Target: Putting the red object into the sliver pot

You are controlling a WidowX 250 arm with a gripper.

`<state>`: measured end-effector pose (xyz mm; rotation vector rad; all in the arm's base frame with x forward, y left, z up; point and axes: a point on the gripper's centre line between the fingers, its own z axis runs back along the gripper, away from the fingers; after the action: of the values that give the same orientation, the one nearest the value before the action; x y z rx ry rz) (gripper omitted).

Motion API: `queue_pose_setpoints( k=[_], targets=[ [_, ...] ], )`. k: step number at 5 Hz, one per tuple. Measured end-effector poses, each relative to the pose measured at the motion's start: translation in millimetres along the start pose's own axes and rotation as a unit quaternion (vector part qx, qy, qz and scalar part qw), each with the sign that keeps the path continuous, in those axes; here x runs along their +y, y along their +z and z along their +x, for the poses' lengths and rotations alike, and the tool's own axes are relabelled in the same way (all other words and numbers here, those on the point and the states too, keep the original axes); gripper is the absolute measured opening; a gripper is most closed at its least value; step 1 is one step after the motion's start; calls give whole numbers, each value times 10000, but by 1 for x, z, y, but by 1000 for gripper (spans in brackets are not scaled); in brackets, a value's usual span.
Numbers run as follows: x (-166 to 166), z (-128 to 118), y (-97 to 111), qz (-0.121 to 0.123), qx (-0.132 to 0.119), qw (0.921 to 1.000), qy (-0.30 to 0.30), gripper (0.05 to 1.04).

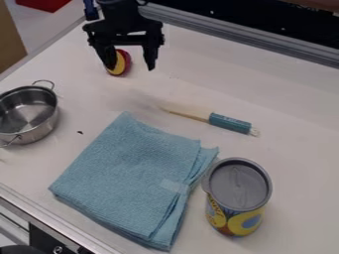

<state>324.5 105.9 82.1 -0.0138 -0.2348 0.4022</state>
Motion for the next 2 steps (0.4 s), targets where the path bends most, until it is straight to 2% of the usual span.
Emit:
queue_pose_setpoints(
  k=[1, 2],
  targets=[
    [20, 23, -3, 451, -237, 9987, 27, 1000],
    [31, 40, -14, 581, -265, 9979, -113, 1000]
  ],
)
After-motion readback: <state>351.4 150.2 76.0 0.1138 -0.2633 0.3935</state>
